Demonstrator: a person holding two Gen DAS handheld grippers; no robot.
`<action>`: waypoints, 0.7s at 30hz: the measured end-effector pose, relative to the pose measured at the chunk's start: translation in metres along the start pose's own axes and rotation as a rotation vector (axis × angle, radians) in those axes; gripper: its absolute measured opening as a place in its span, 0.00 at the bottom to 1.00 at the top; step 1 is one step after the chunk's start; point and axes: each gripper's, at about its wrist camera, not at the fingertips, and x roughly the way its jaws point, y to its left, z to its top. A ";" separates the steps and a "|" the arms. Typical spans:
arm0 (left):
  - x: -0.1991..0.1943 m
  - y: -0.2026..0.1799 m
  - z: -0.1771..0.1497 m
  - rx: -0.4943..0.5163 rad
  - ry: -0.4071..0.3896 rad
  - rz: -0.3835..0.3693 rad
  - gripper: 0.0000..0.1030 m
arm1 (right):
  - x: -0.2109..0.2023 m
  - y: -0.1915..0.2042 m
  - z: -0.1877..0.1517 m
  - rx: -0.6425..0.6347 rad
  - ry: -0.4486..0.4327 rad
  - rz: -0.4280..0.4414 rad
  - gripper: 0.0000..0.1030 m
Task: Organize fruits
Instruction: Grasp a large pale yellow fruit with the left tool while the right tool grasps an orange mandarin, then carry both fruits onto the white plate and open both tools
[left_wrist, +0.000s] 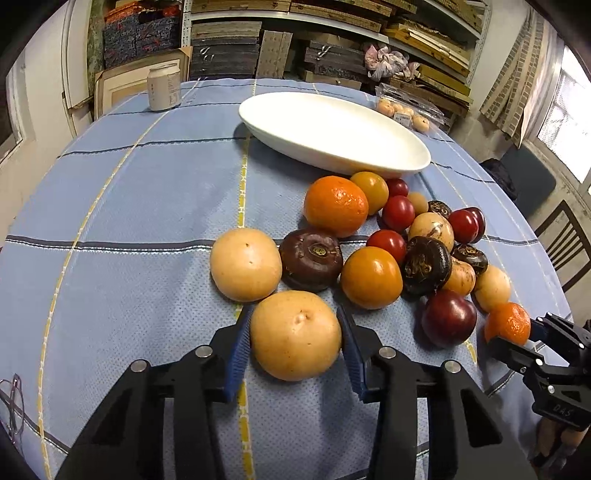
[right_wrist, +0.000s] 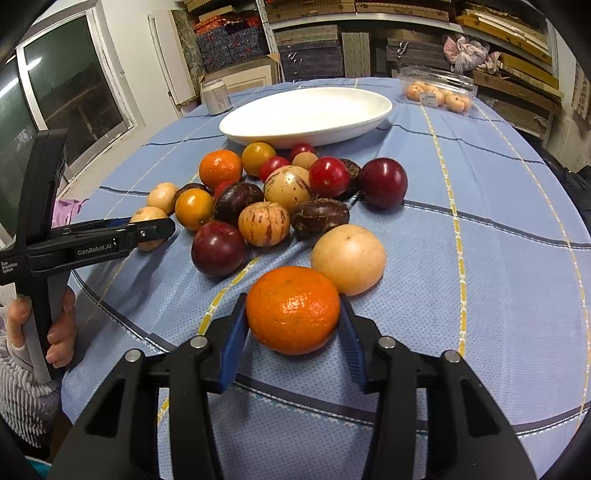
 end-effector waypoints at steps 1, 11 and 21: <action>0.000 0.000 -0.001 0.002 0.000 0.000 0.44 | -0.001 0.000 0.000 -0.003 -0.002 -0.001 0.44; -0.026 0.006 0.005 -0.029 -0.064 0.034 0.44 | -0.012 -0.012 0.006 0.052 -0.022 0.056 0.44; -0.047 -0.018 0.124 0.015 -0.203 0.056 0.44 | -0.061 -0.028 0.142 0.048 -0.280 0.038 0.44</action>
